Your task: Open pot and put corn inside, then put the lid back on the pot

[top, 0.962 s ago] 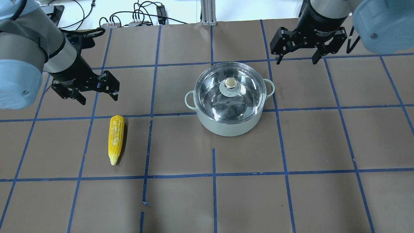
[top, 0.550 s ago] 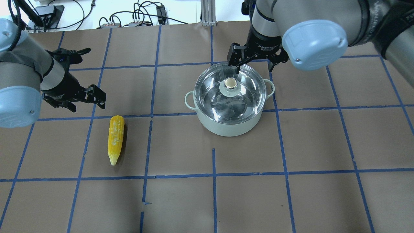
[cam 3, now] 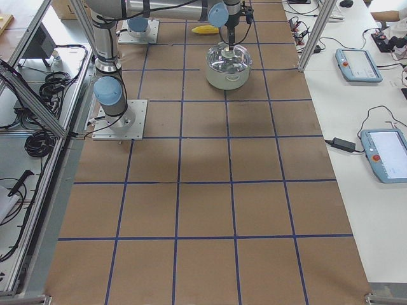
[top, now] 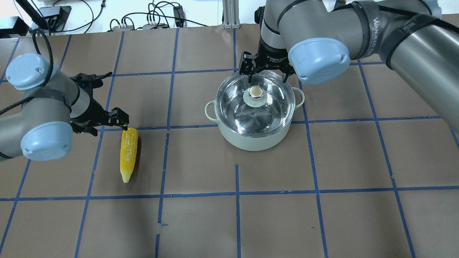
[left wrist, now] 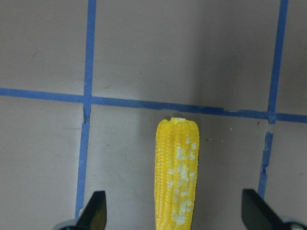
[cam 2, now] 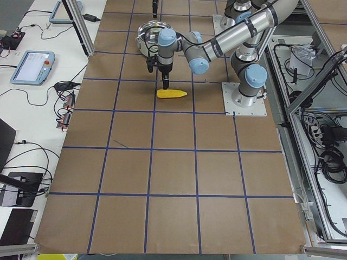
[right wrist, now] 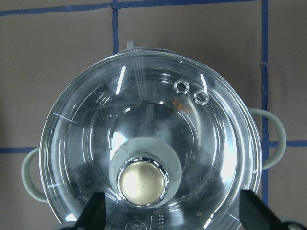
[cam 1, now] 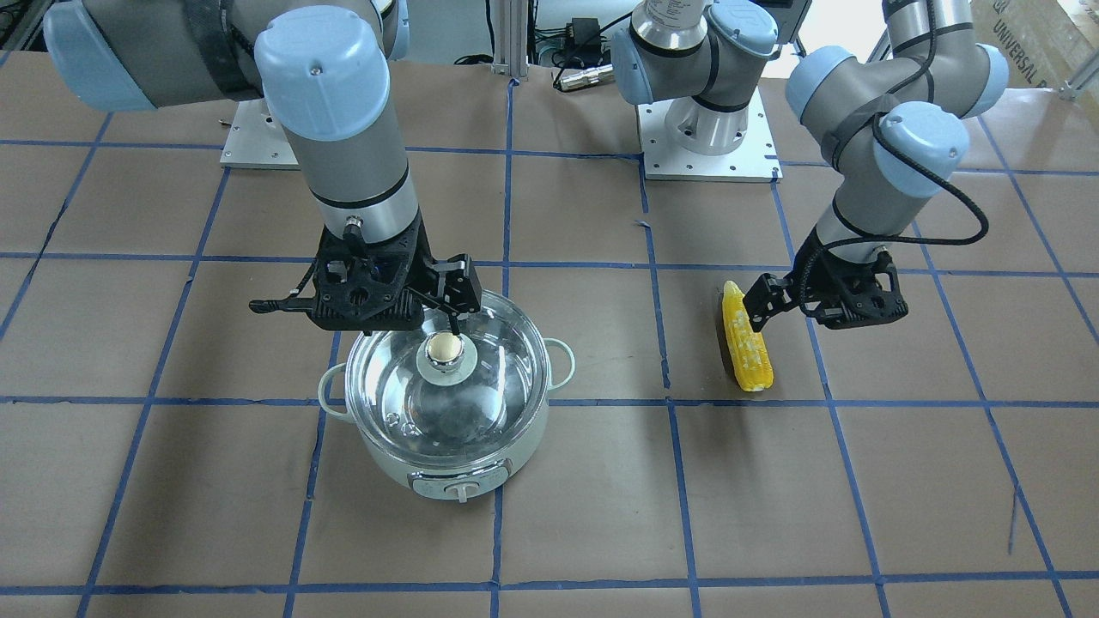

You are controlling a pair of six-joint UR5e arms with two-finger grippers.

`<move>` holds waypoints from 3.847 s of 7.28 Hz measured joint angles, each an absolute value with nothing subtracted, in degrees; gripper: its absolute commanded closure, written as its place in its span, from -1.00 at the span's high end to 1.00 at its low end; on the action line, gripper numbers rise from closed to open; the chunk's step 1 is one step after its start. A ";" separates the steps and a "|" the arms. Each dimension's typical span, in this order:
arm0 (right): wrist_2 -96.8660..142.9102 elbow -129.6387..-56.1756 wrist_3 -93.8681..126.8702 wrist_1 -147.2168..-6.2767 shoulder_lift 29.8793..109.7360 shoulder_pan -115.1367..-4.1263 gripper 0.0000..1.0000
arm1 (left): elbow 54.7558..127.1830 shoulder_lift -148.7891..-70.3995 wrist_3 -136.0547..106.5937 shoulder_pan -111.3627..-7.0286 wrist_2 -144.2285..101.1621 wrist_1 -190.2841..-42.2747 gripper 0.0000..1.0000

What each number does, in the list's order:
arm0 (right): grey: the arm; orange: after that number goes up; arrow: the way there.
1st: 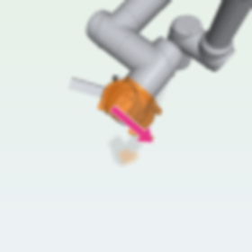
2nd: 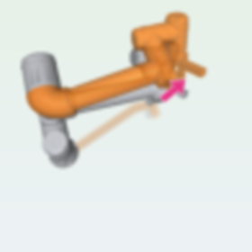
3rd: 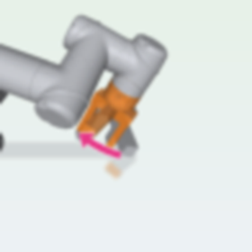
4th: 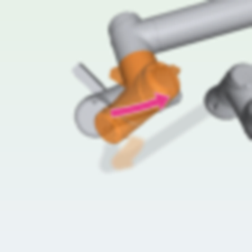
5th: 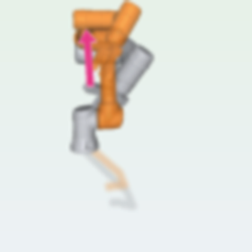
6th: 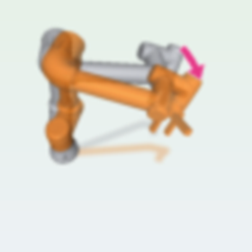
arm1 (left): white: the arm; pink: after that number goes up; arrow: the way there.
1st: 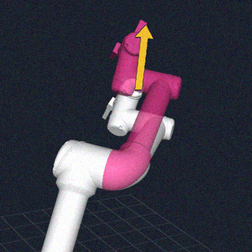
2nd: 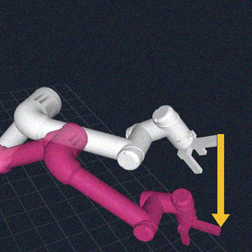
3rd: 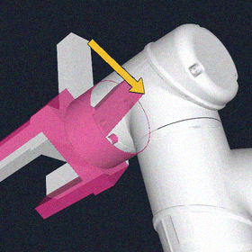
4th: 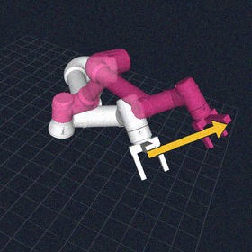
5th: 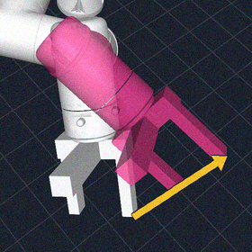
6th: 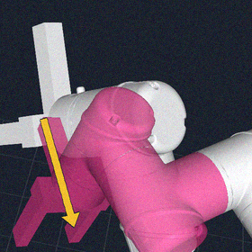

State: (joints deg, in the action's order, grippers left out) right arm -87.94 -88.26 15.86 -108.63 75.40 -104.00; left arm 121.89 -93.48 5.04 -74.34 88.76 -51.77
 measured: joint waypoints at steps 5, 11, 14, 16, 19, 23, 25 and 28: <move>-91.45 -89.23 17.73 -112.14 73.22 -107.65 0.88 | 127.25 -102.13 6.22 -74.73 88.44 -34.98 1.00; -92.44 -89.97 16.77 -113.63 72.24 -107.36 0.76 | 128.03 -103.03 8.41 -75.07 88.63 -30.39 -0.61; -92.38 -89.23 16.79 -115.86 71.20 -107.25 0.73 | 127.39 -102.04 8.21 -75.07 89.51 -30.37 -0.79; -92.37 -89.59 16.67 -116.88 70.67 -107.23 0.70 | 126.40 -100.68 7.98 -75.16 90.95 -32.34 -0.79; -92.43 -90.02 16.48 -116.93 70.71 -107.23 0.52 | 123.52 -95.85 6.39 -75.48 91.29 -41.74 -0.78; -92.46 -90.30 15.44 -115.80 71.02 -107.23 0.34 | 110.70 -93.00 2.12 -78.62 95.00 -62.75 -0.78; -92.46 -90.54 15.25 -115.10 71.30 -107.23 0.04 | 103.94 -92.37 1.05 -79.13 95.36 -72.47 -0.78; -92.39 -90.43 15.26 -114.83 71.36 -107.23 -0.18 | 99.76 -92.62 0.86 -79.15 94.78 -75.27 -0.78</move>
